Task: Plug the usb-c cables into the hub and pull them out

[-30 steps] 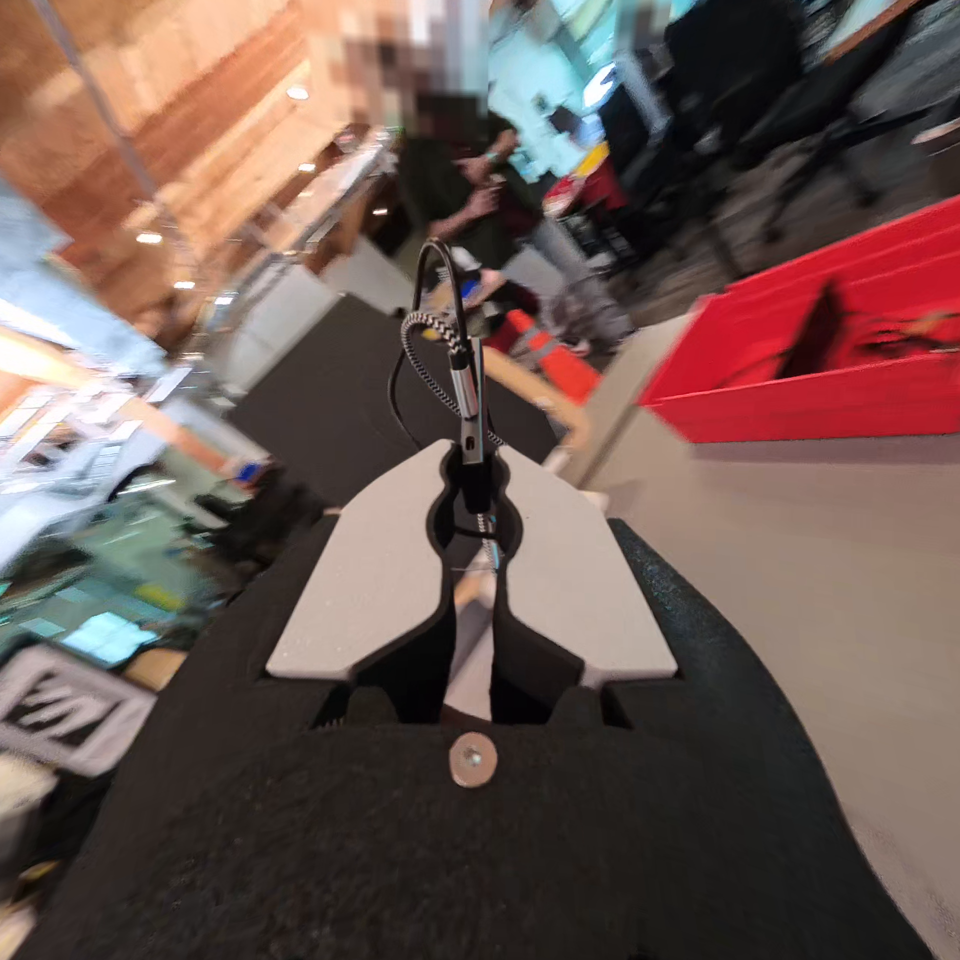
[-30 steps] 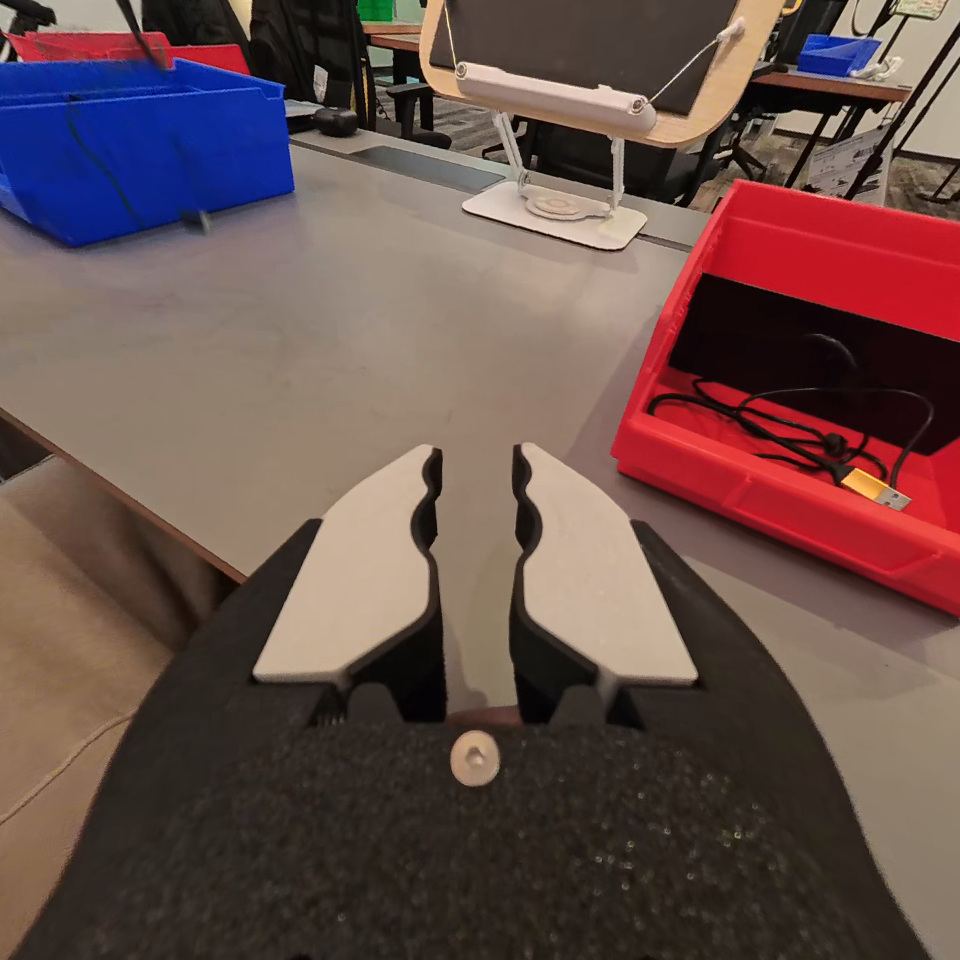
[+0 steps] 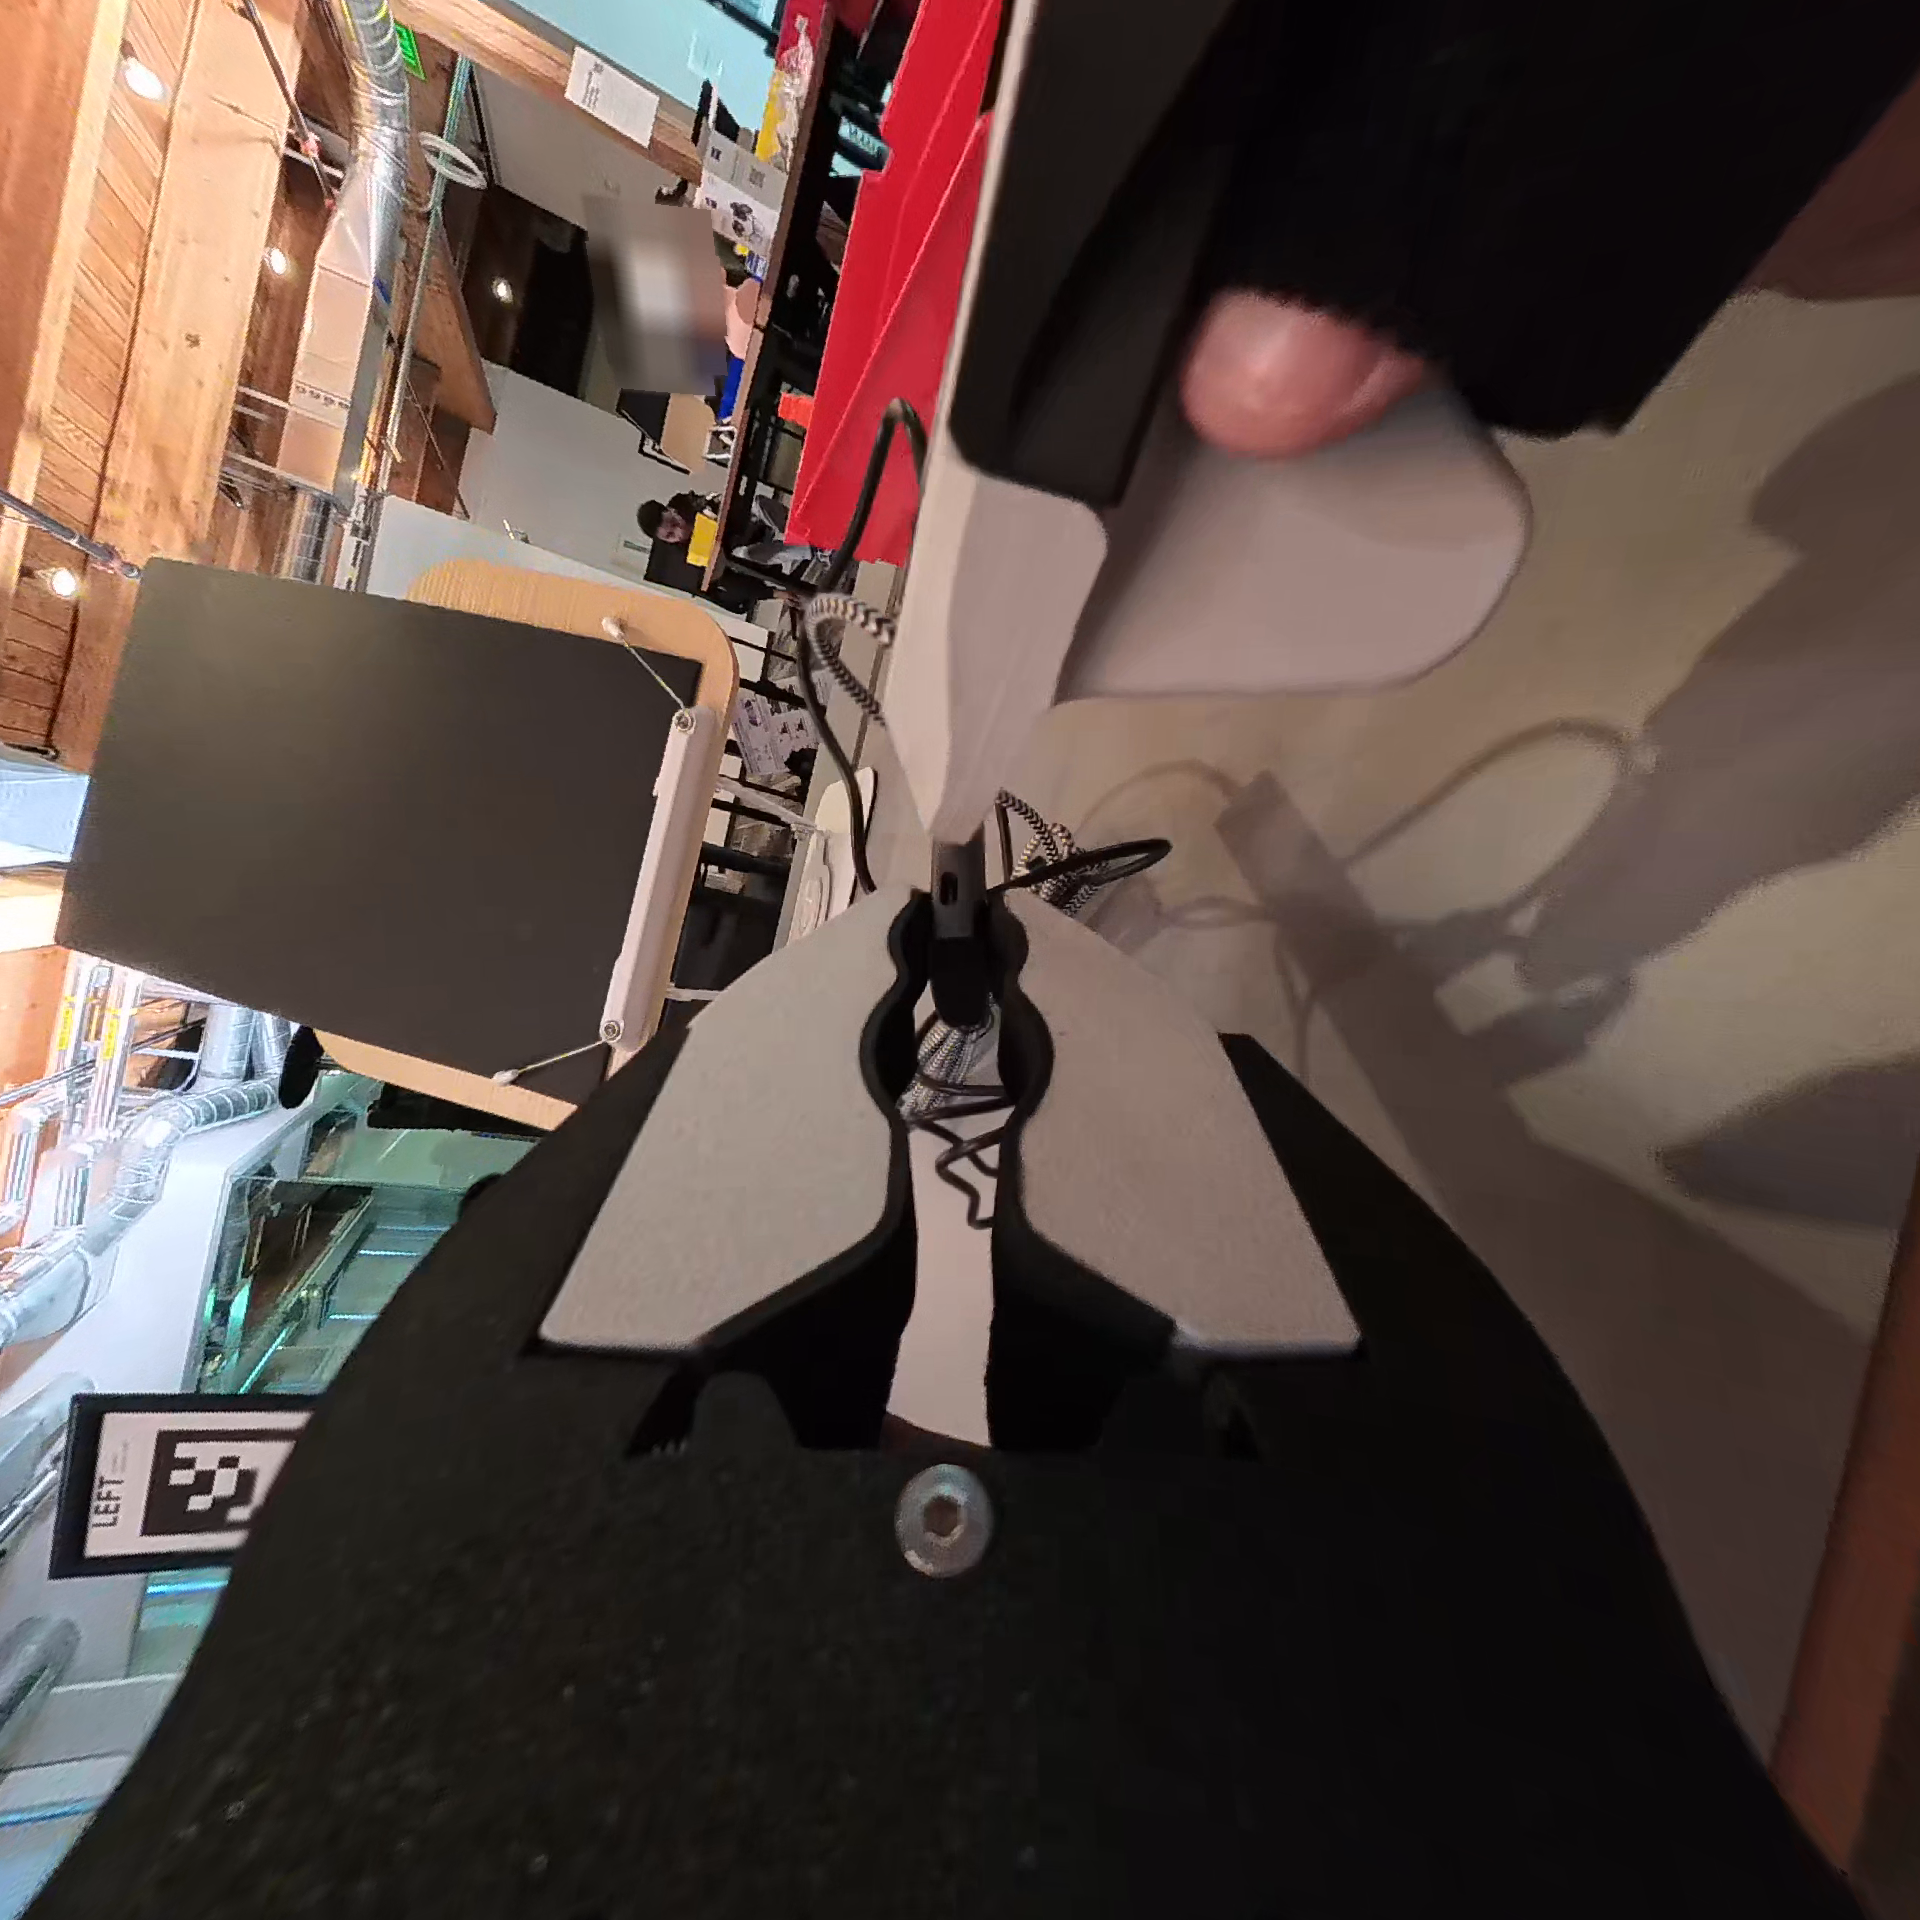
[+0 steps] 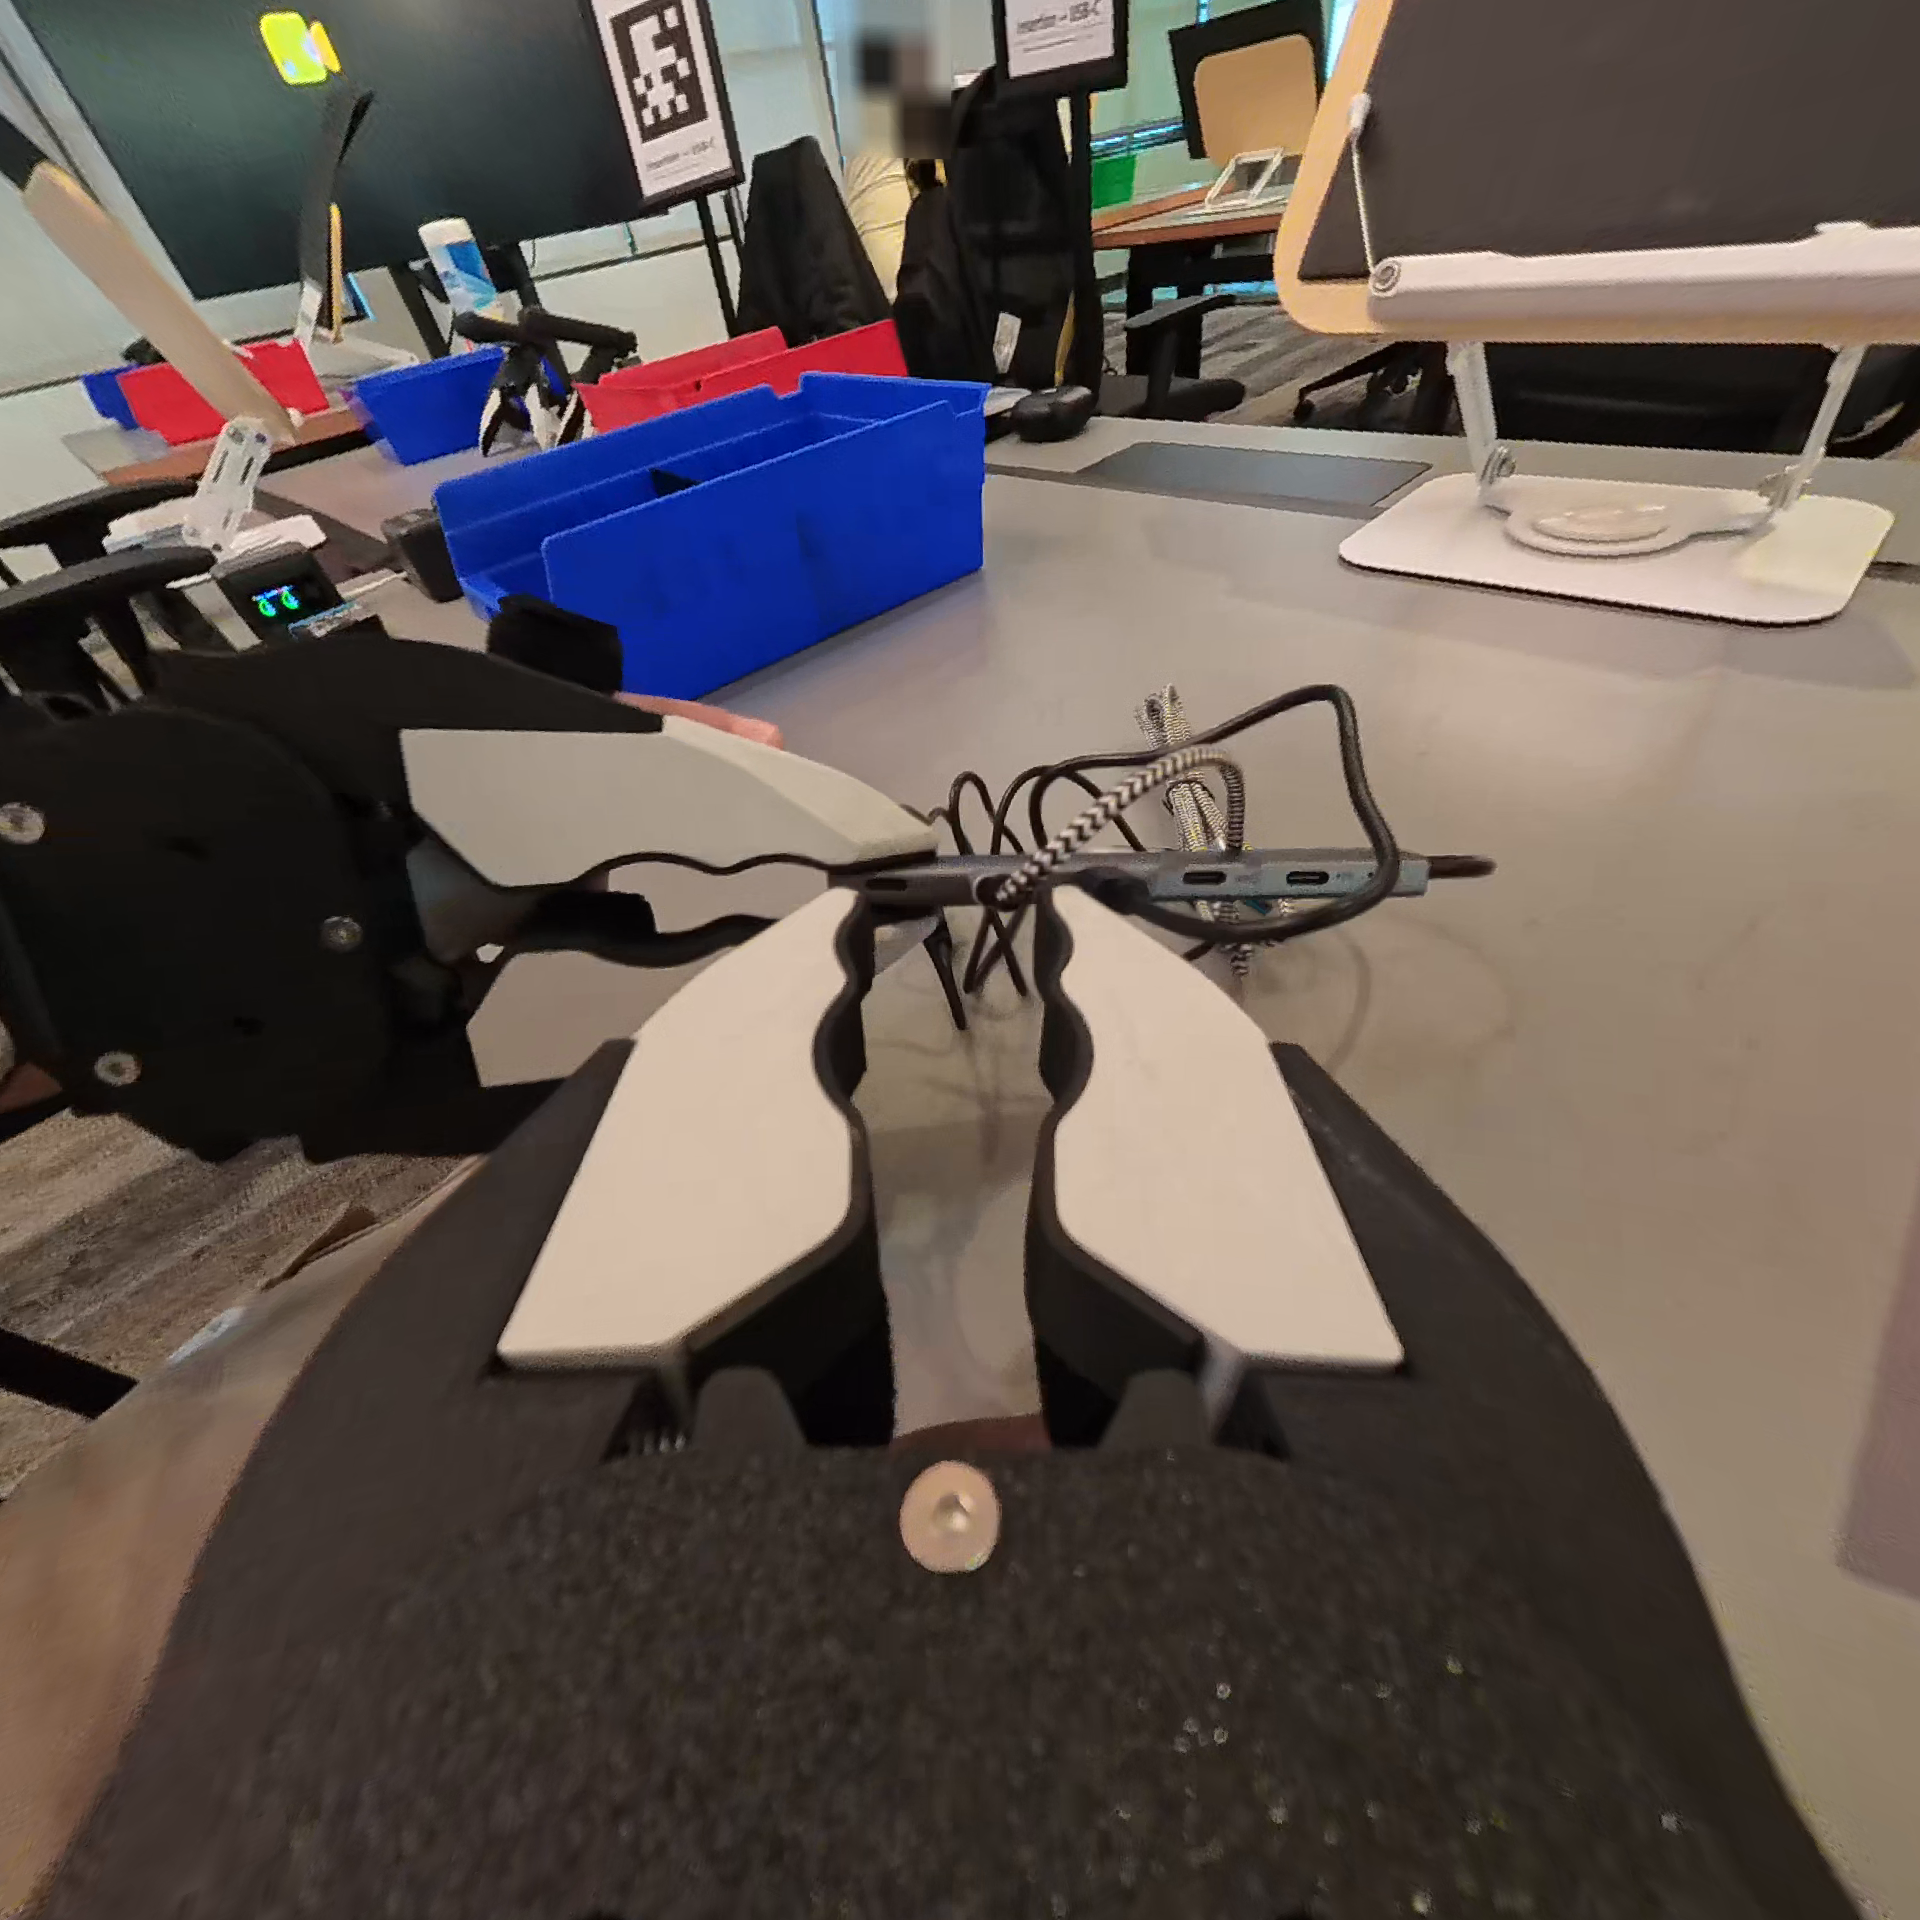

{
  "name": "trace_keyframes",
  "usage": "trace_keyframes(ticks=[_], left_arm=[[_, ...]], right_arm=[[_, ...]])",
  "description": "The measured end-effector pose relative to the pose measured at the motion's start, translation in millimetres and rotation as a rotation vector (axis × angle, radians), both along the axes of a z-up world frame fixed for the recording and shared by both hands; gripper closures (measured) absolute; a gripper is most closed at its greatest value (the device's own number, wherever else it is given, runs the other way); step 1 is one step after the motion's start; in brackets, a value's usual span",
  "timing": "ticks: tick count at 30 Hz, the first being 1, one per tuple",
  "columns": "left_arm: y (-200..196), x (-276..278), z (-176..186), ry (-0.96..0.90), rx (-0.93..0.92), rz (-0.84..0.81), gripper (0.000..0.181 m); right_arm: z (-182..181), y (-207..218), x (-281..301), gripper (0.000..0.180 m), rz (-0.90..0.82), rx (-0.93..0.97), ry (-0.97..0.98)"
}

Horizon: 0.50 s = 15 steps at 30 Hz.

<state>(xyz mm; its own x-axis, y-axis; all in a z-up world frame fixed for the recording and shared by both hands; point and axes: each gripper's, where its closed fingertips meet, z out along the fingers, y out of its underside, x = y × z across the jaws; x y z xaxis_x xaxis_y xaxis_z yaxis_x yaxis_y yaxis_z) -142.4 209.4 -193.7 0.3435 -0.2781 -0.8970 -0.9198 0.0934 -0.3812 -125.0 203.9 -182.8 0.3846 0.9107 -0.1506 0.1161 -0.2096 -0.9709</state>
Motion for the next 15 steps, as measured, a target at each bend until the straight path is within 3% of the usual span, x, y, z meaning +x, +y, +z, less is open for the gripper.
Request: trace_keyframes(ticks=[4, 6, 15], left_arm=[[-2.1, 6.9, -1.2, 0.007, -0.003, 0.000, 0.171], [-3.0, 9.6, -0.3, 0.005, 0.000, -0.009, 0.171], [-6.4, 19.0, -2.5, -0.109, -0.042, -0.076, 0.170]], right_arm=[[-4.1, 3.6, 0.9, 0.156, -0.005, -0.034, -0.011], [-4.8, 7.5, 5.1, 0.169, -0.019, -0.029, -0.021], [-6.7, 0.8, 11.2, 0.169, 0.064, -0.118, -0.020]])
